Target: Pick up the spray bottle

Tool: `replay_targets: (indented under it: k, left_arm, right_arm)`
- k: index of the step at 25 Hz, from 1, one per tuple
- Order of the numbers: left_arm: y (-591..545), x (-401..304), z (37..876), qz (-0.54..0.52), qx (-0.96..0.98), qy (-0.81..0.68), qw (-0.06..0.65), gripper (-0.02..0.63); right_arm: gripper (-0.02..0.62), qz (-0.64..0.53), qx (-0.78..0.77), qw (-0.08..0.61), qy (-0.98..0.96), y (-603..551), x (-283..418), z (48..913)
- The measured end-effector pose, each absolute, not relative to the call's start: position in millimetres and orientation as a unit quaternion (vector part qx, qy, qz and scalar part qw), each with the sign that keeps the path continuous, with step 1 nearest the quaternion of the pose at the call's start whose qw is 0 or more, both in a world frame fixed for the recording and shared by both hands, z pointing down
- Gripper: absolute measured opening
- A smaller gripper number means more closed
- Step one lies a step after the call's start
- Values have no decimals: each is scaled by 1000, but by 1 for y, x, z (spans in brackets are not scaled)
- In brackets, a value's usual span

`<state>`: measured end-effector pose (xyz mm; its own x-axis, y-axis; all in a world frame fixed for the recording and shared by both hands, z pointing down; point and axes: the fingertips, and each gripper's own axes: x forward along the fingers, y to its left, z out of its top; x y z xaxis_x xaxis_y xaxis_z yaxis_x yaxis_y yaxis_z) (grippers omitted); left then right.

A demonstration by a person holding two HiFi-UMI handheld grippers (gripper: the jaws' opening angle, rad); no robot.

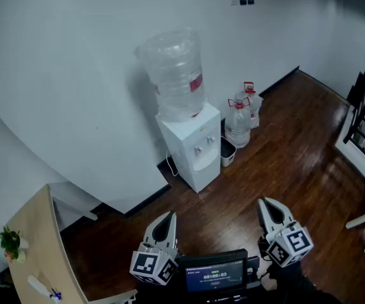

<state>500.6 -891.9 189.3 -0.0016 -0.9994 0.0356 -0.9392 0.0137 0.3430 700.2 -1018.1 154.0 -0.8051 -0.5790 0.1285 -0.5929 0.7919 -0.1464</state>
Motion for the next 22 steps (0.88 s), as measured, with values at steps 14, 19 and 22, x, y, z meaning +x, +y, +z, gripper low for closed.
replay_targets:
  k: [14,19,22]
  left_arm:
    - [-638,205,266,-109,493,-844,178,0]
    - [-553,162,281,-121,389,-891,202,0]
    - [-499,140,283,-117,319,-920,197,0]
  right_arm:
    - [2,106,55,80,-990,-836,298,205]
    - [2,116,-64,112,-985,-767,203,235]
    - [2,133,-141,119,-974,-719,147,249]
